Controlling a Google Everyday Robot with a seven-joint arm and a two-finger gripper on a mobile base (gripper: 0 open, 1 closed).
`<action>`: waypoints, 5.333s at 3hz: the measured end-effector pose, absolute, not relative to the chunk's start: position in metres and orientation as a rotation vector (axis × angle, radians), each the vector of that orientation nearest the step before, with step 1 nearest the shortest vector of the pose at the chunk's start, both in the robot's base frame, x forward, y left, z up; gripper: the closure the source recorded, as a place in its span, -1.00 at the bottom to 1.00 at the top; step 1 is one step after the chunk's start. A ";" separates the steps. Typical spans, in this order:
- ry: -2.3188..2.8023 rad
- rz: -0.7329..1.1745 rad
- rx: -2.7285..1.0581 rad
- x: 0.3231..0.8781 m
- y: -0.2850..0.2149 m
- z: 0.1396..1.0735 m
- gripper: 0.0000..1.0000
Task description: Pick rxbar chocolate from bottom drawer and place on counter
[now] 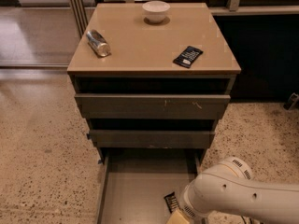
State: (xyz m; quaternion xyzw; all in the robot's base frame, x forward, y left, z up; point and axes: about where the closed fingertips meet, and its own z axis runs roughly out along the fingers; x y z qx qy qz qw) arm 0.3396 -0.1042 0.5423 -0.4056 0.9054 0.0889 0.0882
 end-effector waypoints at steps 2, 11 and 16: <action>2.723 0.198 -1.231 0.341 -0.114 0.536 -1.00; 2.741 0.295 -1.275 0.411 -0.055 0.334 -1.00; 2.791 0.390 -1.069 0.439 -0.058 0.173 -1.00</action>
Offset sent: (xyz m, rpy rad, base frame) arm 0.0097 -0.0165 -0.0325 -0.1074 0.0409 -0.0567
